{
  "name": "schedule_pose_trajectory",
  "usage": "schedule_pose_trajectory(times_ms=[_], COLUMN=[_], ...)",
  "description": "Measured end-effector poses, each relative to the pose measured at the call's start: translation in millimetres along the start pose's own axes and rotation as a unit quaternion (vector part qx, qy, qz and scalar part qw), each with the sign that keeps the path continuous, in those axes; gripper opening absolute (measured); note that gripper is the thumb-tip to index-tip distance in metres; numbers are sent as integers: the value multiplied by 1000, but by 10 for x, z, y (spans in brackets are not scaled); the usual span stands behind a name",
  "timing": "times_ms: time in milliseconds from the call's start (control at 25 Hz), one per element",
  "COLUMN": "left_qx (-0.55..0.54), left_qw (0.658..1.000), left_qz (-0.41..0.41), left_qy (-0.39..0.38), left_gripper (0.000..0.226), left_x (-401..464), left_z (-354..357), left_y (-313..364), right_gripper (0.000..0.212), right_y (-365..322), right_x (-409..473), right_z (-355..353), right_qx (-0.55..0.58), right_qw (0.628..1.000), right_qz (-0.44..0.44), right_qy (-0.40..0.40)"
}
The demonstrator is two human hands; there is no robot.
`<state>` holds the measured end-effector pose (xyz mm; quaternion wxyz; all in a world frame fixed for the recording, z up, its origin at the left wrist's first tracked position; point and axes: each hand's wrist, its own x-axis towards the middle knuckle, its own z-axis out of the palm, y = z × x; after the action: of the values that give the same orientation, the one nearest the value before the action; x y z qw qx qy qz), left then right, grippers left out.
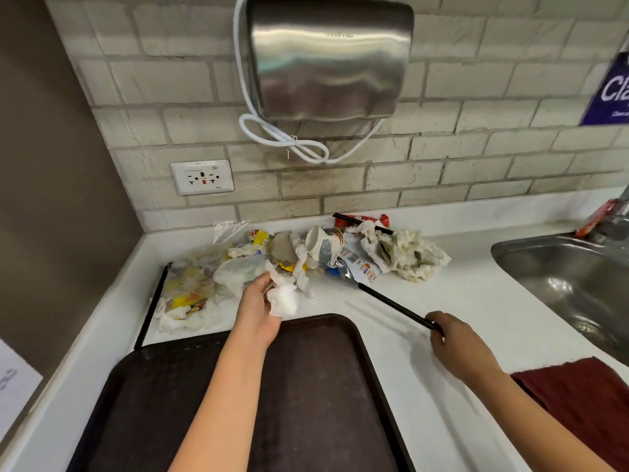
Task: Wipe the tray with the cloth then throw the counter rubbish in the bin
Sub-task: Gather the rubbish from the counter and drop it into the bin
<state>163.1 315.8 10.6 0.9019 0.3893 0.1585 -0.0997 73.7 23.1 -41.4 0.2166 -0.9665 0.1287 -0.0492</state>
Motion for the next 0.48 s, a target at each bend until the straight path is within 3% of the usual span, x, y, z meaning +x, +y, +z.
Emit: schedule_pose_trajectory(times_ms=[80,240,480], left_qx=[-33,36,77], left_qw=[998,993,985], left_qz=[-24,-29,-18], left_qy=[-50,-113,-154], left_gripper=[24,42,38], left_x=[-284,-775,-1606], left_z=[159,495,777], left_y=[-139,-508,-1233], right_gripper=[41,46,36], right_y=[84,309,847], right_x=[-215,-594,-1355], right_z=[-116,-312,-578], right_qx=[30,73,151], right_qw=[999,996,980], right_qz=[1,-19,-59], right_qy=[21,54,111])
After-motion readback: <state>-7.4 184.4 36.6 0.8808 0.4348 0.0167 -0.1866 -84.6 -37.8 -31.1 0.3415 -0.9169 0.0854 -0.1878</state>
